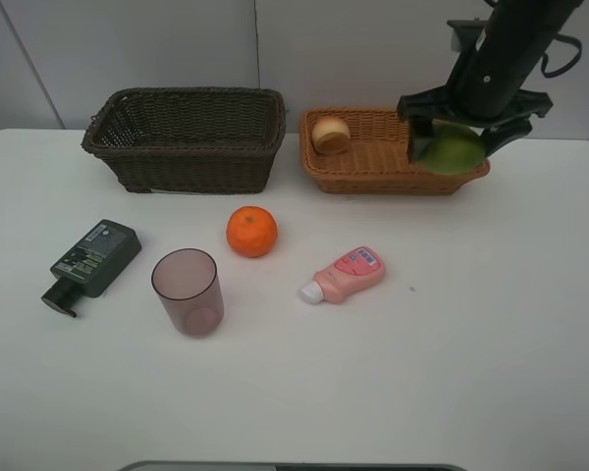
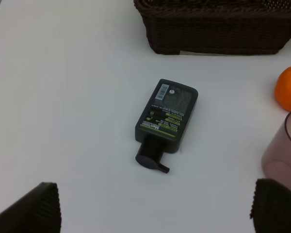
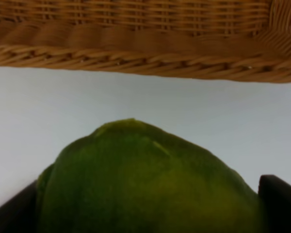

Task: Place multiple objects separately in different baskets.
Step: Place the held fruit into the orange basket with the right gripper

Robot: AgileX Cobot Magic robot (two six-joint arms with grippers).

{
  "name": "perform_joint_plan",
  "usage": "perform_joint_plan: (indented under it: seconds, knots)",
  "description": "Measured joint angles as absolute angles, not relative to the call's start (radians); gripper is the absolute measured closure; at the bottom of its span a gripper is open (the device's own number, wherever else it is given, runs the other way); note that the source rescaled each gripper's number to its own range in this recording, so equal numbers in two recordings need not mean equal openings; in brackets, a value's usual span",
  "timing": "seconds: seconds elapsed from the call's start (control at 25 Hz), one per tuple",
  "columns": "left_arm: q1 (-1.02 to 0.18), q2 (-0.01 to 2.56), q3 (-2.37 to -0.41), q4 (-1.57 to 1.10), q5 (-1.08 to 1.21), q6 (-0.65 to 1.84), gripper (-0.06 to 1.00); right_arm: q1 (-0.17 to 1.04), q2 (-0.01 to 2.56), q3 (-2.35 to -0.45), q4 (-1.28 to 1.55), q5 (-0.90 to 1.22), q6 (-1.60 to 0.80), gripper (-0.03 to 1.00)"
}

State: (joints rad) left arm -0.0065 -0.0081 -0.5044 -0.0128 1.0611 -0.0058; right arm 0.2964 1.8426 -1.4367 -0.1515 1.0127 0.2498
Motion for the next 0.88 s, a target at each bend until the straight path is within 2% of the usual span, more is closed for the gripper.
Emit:
perform_joint_plan:
  seconds: [0.24,0.44,0.88]
  knots:
    - [-0.007,-0.008,-0.504,-0.013,1.061,-0.006,-0.06,0.295,2.014,-1.696,-0.191,1.091,0.227,0.20]
    - [-0.007,-0.008,-0.504,-0.013,1.061,-0.006,-0.06,0.278,2.124,-1.839,-0.195,1.104,0.224,0.20]
    - [-0.007,-0.008,-0.504,-0.013,1.061,-0.006,-0.06,0.250,2.273,-1.890,-0.213,0.989,0.227,0.20]
